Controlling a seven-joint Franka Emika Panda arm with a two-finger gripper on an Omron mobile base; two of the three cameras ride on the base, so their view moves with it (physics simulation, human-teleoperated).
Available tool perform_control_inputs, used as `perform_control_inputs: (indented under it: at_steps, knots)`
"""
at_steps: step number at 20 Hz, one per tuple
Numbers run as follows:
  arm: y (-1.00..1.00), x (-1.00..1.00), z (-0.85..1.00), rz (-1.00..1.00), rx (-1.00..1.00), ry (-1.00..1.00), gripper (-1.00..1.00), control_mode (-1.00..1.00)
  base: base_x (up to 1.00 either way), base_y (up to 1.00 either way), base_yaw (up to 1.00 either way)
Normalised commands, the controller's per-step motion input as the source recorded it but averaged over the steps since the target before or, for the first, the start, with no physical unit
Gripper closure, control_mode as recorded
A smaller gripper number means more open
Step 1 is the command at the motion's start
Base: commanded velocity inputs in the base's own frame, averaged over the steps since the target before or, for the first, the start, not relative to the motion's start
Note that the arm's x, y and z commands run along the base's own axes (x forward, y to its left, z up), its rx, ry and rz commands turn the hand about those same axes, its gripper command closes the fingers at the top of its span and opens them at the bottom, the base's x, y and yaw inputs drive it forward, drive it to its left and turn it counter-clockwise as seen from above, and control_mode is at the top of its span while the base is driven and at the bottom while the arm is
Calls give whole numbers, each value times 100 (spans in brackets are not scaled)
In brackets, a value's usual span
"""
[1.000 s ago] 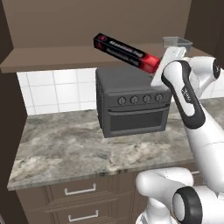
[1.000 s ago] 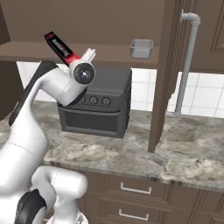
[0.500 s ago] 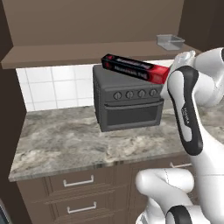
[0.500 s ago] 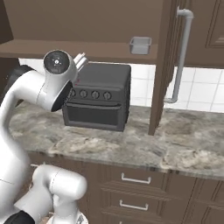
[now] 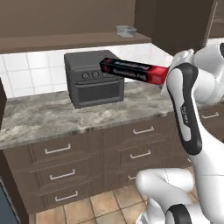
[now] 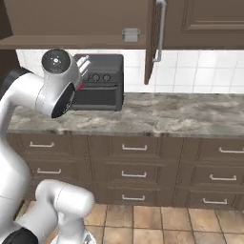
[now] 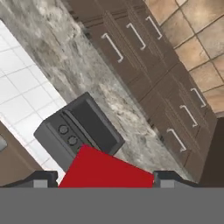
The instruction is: Retrieve the tupperware and aluminum foil from the cabinet and place them on the dining counter near the plate with shrimp and steak to prepare for storing leftovers.
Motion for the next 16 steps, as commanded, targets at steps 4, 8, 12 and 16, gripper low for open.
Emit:
perform_control_inputs:
  at_steps: [4, 8, 12, 16]
  knots:
    - [0, 0, 0, 0, 0, 0, 100, 100, -66, -20, -68]
    - [0, 0, 0, 0, 0, 0, 100, 100, -8, 0, -89]
    - [0, 0, 0, 0, 0, 0, 100, 100, 0, 0, -97]
    - [0, 0, 0, 0, 0, 0, 100, 100, -6, 0, -92]
